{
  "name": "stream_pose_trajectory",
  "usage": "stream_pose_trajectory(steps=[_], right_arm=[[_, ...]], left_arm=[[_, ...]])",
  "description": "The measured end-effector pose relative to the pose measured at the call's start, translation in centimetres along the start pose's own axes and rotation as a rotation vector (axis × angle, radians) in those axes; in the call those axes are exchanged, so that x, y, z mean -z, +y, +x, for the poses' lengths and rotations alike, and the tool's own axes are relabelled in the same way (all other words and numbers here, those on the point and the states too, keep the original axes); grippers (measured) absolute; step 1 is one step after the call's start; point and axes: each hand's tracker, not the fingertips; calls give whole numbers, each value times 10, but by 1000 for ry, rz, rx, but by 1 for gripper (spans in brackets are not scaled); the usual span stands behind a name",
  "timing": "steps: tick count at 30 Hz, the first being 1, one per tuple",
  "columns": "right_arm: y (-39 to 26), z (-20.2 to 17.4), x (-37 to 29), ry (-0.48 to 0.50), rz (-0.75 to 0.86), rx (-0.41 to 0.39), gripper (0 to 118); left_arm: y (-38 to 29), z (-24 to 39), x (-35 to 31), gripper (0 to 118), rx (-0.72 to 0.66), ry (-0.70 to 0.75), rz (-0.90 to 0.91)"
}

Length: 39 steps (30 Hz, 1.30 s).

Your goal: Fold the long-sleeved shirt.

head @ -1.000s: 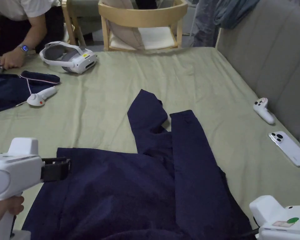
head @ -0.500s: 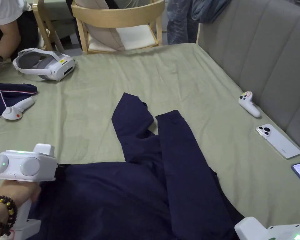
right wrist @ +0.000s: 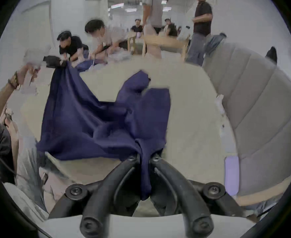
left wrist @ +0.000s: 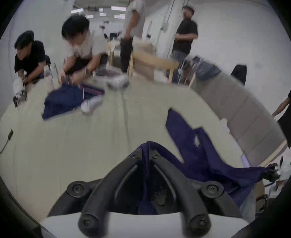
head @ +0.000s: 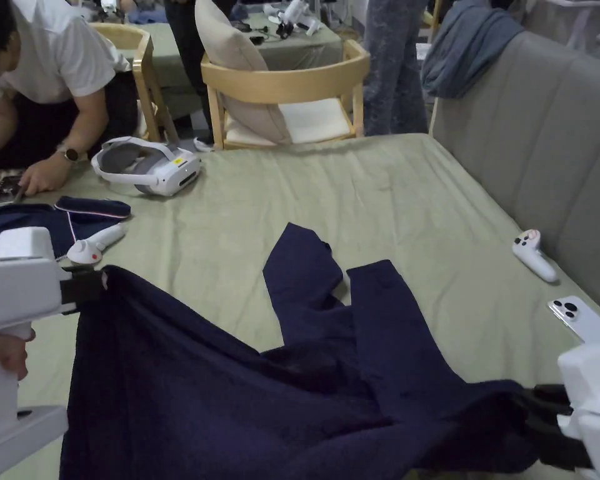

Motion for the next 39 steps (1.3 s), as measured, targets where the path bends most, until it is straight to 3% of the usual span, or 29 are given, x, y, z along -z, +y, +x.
stream_pose_trajectory(steps=[4,8,12,16,21,26,30,39], right_arm=[[81,36,-22,-78,164,-35,7],[198,71,-44,-124,347,-29,7],[322,103,-65,-195,477,-13,7],[436,108,-95,-287,565,7,7],[514,106,-122,-341,645,35,7],[530,108,-116,-367,646,43,7],[496,111,-76,-329,600,89,7],[353,113,136,-200,243,176,7]], left_arm=[[74,9,-52,10,13,-14,170],[156,28,-84,10,114,40,313],[249,28,-99,10,124,99,429],[309,73,-132,10,180,174,542],[385,70,-143,10,155,235,610],[387,83,-155,10,153,243,637],[356,74,-132,10,181,232,602],[193,3,14,10,150,240,271]])
